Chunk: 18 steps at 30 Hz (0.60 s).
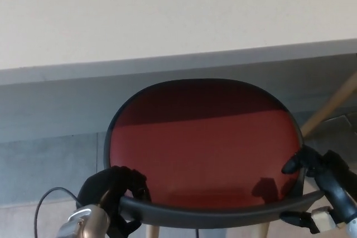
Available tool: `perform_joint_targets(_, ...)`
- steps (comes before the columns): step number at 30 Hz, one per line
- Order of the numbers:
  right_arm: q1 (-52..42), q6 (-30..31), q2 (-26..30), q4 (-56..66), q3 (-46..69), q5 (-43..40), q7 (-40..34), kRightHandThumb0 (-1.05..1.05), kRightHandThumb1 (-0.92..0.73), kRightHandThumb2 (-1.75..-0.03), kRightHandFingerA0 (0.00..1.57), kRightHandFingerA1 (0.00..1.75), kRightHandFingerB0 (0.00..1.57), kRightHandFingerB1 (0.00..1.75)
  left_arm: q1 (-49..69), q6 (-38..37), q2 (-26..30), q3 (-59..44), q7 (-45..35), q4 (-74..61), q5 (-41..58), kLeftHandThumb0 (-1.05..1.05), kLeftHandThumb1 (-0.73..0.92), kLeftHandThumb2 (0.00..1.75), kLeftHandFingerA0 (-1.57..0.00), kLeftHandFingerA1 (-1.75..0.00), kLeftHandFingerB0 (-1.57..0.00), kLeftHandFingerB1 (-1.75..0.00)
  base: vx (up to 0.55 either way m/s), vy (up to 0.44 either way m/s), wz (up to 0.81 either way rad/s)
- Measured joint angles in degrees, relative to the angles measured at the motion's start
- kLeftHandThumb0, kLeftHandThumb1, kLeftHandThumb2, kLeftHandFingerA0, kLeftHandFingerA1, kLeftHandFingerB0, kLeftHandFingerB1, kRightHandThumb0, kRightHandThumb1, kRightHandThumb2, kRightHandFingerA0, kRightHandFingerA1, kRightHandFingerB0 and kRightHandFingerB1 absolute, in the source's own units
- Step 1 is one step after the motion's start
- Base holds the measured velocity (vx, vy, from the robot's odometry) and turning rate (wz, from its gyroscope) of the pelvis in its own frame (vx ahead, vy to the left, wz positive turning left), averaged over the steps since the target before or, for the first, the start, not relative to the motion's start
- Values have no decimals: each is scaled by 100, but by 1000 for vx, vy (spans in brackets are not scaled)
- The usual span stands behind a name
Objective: The robot walks towards a chair and uses both its hands to grab it and push it away from itself
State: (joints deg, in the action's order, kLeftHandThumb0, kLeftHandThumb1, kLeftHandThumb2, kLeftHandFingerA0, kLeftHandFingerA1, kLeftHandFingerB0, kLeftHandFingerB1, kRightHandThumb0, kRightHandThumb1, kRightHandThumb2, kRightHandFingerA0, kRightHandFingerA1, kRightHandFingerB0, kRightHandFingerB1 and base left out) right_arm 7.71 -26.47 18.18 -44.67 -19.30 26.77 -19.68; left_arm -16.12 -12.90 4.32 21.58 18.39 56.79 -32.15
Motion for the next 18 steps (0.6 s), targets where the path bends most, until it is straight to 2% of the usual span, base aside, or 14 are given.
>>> perform_joint_targets(1,-10,-29,-20,-24,-1,11,-93,-13,-58,-124,102,175,80,159,0,-1,0,-6,27,5,0,-17,-4,175,-157,-137,-155,-122,0,0,0)
perform_joint_targets(6,-94,-186,-235,-214,80,7,-579,-15,-57,-122,99,175,82,163,1,-30,-5,-31,184,47,7,-15,-6,175,-157,-139,-152,-125,0,0,0)
perform_joint_targets(7,-105,-196,-256,-232,85,7,-625,-16,-56,-123,96,171,85,156,1,-33,-5,-33,197,51,7,0,-6,175,-155,-144,-150,-130,0,0,0)
perform_joint_targets(8,-132,-225,-322,-273,116,1,-730,-16,-56,-123,96,171,85,156,0,-43,-10,-43,233,68,13,0,-6,175,-155,-144,-150,-130,0,0,0)
perform_joint_targets(14,-284,-146,-941,-316,581,-472,-640,-16,-55,-120,95,171,85,159,-166,10,-193,-298,341,285,173,1,-3,175,-156,-147,-149,-134,0,0,0)
perform_joint_targets(15,-277,-121,-1000,-315,640,-545,-622,-15,-52,-120,91,173,84,165,-201,31,-228,-314,357,307,186,11,0,169,-149,-145,-142,-134,0,0,0)
perform_joint_targets(16,-210,-75,-1085,-409,688,-640,-582,-19,-54,-118,91,175,81,167,-267,79,-291,-343,380,390,199,16,5,167,-156,-149,-147,-136,0,0,0)
perform_joint_targets(18,20,32,-1132,-636,713,-727,-500,-20,-56,-116,90,175,79,168,-431,224,-388,-389,406,558,208,14,2,172,-151,-144,-141,-132,0,0,0)
